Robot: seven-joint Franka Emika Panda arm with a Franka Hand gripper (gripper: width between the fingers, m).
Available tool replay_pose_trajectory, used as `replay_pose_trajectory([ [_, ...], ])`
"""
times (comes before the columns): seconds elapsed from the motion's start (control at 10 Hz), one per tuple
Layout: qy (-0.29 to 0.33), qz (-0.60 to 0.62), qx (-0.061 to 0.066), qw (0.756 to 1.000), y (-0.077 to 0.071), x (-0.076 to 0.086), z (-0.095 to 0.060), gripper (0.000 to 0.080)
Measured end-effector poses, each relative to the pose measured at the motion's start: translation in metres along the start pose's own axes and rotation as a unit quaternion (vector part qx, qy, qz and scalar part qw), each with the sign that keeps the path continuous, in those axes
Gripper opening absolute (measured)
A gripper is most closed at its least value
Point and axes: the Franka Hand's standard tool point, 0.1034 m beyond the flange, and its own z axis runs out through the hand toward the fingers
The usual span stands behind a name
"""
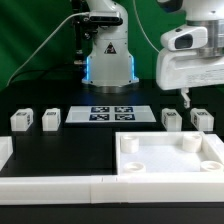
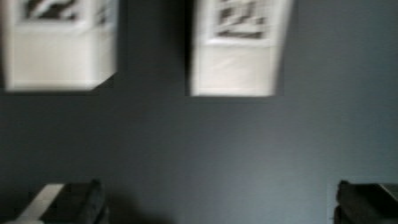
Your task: Assemble one leg
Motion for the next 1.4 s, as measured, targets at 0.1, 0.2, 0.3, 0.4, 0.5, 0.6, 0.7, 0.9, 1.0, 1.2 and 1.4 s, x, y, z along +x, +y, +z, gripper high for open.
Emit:
replay_pose_trajectory([
  [0.1, 0.004, -0.020, 0.002, 1.000, 0.000, -0.002, 0.002, 0.0649],
  [0.2, -0.010, -0.019, -0.002, 1.000, 0.002, -0.003, 0.002, 0.0649],
  [0.3, -0.023, -0.025, -0.006, 0.999, 0.004, -0.005, 0.002, 0.0649],
  [0.4, -0.070, -0.028, -0.015, 0.997, 0.007, -0.009, 0.003, 0.0649],
  [0.5, -0.151, -0.022, -0.028, 0.988, 0.008, -0.011, 0.004, 0.0649],
  [0.6, -0.197, -0.024, -0.035, 0.979, 0.003, -0.007, 0.005, 0.0649],
  [0.7, -0.264, -0.027, -0.044, 0.963, 0.000, -0.008, 0.004, 0.0649],
  [0.9, -0.359, -0.024, -0.049, 0.932, -0.005, 0.001, 0.008, 0.0649],
  [1.0, -0.390, -0.024, -0.051, 0.919, -0.003, -0.001, 0.010, 0.0649],
  [1.2, -0.445, -0.024, -0.055, 0.893, -0.001, -0.002, 0.015, 0.0649],
  [1.4, -0.451, -0.021, -0.058, 0.890, 0.004, -0.008, 0.020, 0.0649],
])
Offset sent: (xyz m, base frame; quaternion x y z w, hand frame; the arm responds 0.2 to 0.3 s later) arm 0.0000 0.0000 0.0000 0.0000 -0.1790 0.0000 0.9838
